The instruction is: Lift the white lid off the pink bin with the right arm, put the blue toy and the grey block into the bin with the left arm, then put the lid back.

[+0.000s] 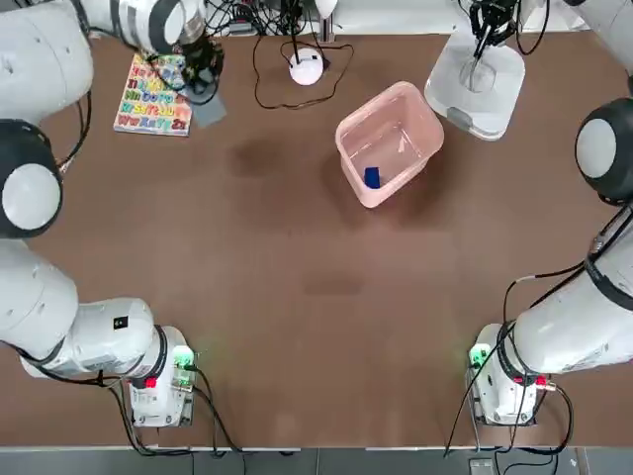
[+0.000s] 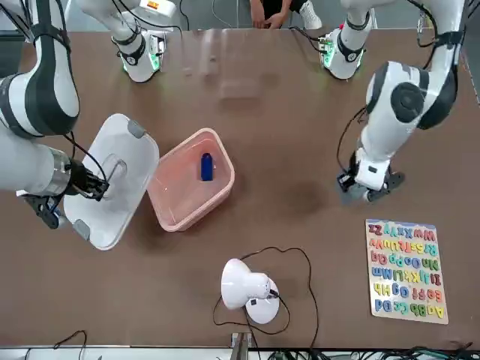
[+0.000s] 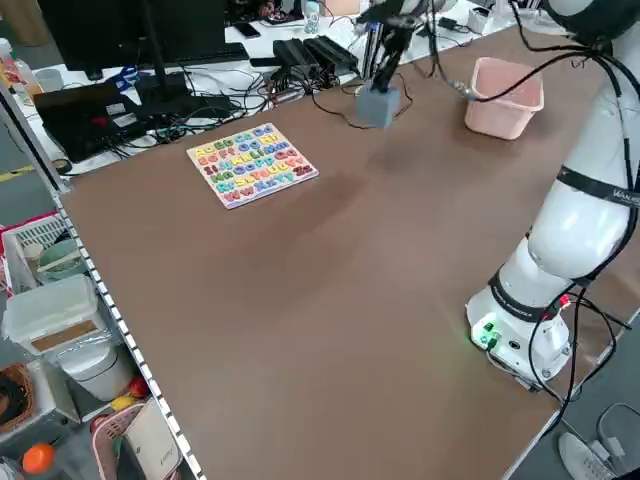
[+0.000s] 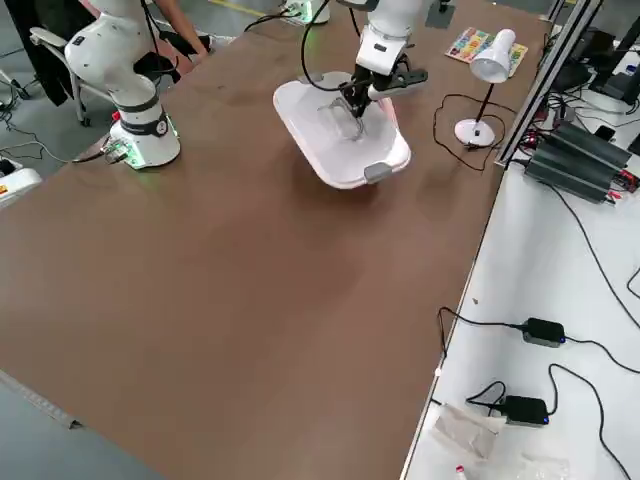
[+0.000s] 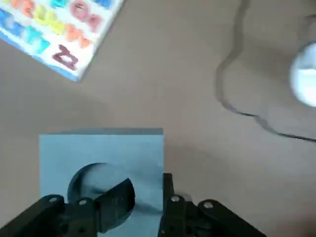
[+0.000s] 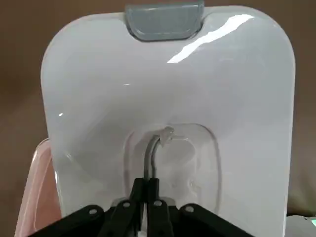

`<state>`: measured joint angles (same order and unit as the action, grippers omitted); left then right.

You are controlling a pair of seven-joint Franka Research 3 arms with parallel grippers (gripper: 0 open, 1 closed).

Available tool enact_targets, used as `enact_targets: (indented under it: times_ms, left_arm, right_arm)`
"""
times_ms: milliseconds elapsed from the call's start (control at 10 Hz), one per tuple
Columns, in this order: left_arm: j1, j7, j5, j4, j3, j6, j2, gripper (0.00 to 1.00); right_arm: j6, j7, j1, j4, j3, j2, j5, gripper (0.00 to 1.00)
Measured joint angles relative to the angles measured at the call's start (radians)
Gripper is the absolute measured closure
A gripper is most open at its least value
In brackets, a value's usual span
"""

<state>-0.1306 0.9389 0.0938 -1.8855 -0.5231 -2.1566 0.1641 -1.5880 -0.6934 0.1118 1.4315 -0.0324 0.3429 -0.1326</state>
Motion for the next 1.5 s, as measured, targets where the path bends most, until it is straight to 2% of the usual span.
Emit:
enact_targets:
  times_ms: [100, 200, 400, 500, 600, 800, 900, 1100, 1200, 1400, 1500]
  left_arm:
    - [0.023, 0.135, -0.009, 0.065, -0.064, 0.015, 0.017, 0.72]
    - [0.079, 0.267, -0.010, 0.132, -0.100, 0.031, 0.045, 0.72]
    - [0.254, 0.476, -0.006, 0.309, -0.102, 0.034, 0.163, 0.72]
    - [0.320, 0.527, 0.010, 0.408, -0.095, 0.034, 0.239, 0.72]
    - [0.378, 0.567, 0.029, 0.471, -0.078, 0.017, 0.302, 0.72]
    - [0.538, 0.677, 0.039, 0.513, 0.021, -0.135, 0.381, 0.72]
    - [0.641, 0.768, 0.041, 0.518, 0.103, -0.223, 0.414, 0.72]
    - [0.851, 0.875, 0.042, 0.523, 0.290, -0.287, 0.461, 0.72]
    - [0.912, 0.935, 0.042, 0.524, 0.335, -0.291, 0.471, 0.72]
    - [0.929, 0.982, 0.042, 0.526, 0.348, -0.291, 0.472, 0.70]
    - [0.923, 0.982, 0.047, 0.530, 0.352, -0.291, 0.472, 0.56]
  right_arm:
    - [0.000, 0.000, 0.000, 0.000, 0.000, 0.000, 0.000, 0.93]
    - [0.000, 0.000, 0.000, 0.000, 0.000, 0.000, 0.000, 0.93]
    - [0.000, 0.000, 0.000, 0.000, 0.000, 0.000, 0.000, 0.93]
    - [0.000, 0.000, 0.000, 0.000, 0.001, 0.000, 0.000, 0.93]
    - [0.000, 0.000, 0.000, 0.000, 0.001, 0.000, 0.000, 0.93]
    - [0.000, 0.000, 0.000, 0.000, 0.001, 0.000, 0.000, 0.93]
    - [0.000, 0.000, 0.000, 0.000, 0.001, 0.000, 0.000, 0.93]
    - [0.000, 0.000, 0.000, 0.000, 0.001, 0.000, 0.000, 0.93]
    - [0.000, 0.000, 0.000, 0.000, 0.001, 0.000, 0.000, 0.93]
    - [0.000, 0.000, 0.000, 0.000, 0.001, 0.000, 0.000, 0.93]
    - [0.000, 0.000, 0.000, 0.000, 0.001, 0.000, 0.000, 0.93]
